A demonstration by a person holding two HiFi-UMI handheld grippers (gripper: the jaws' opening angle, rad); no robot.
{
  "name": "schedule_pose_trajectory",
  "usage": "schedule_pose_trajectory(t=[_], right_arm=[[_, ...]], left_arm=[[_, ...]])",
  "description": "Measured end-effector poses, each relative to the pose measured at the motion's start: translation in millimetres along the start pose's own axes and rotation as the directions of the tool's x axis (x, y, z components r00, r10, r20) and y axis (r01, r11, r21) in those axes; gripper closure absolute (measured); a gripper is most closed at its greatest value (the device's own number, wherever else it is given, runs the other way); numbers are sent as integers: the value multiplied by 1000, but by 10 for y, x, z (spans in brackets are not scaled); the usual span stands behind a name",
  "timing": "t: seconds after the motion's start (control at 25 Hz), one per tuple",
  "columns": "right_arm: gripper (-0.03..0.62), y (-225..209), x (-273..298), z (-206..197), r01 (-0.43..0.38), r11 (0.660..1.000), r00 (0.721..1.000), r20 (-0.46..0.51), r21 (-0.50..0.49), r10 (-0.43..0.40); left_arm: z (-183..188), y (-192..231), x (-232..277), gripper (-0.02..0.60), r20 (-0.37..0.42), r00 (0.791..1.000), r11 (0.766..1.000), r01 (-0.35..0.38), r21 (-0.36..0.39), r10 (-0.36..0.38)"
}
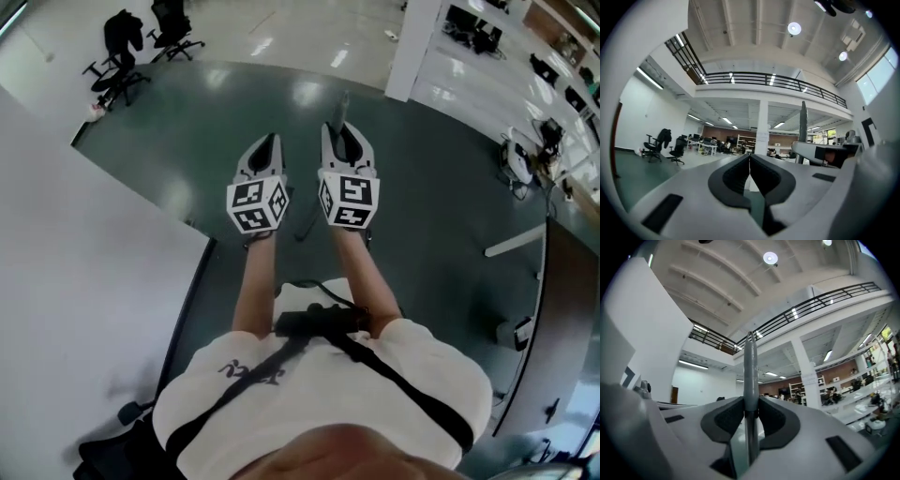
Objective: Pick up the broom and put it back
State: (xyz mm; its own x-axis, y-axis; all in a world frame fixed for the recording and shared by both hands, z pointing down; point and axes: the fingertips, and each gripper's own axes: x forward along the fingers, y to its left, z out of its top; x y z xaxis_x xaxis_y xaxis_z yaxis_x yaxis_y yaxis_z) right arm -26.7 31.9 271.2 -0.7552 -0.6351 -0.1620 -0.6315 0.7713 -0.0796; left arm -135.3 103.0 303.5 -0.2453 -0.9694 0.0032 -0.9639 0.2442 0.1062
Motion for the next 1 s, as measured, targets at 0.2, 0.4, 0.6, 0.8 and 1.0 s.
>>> schedule_pose_trajectory(t=[0.2, 0.4, 0.6, 0.8, 1.0], right_arm=[[490, -1088, -209, -95, 222, 974, 975, -24, -45, -223], [488, -1957, -404, -200, 400, 912, 915, -10, -90, -403], [488, -2735, -221, -137, 525, 845, 851, 28, -101, -525], [490, -3273, 184, -41, 576, 813, 817, 60, -88, -573], [490, -3626, 896, -294, 584, 808, 812, 52, -81, -582]], left_arm=[[-256, -899, 721, 568, -48, 977, 978, 209, -2, -209], [-551, -1652, 1290, 569, -73, 920, 922, 387, -1, -386], [-587, -2137, 2055, 569, -67, 858, 860, 510, -9, -509], [-487, -2306, 2776, 569, -48, 822, 823, 567, -15, -567], [-460, -2129, 3599, 569, -16, 803, 801, 592, -84, -596]])
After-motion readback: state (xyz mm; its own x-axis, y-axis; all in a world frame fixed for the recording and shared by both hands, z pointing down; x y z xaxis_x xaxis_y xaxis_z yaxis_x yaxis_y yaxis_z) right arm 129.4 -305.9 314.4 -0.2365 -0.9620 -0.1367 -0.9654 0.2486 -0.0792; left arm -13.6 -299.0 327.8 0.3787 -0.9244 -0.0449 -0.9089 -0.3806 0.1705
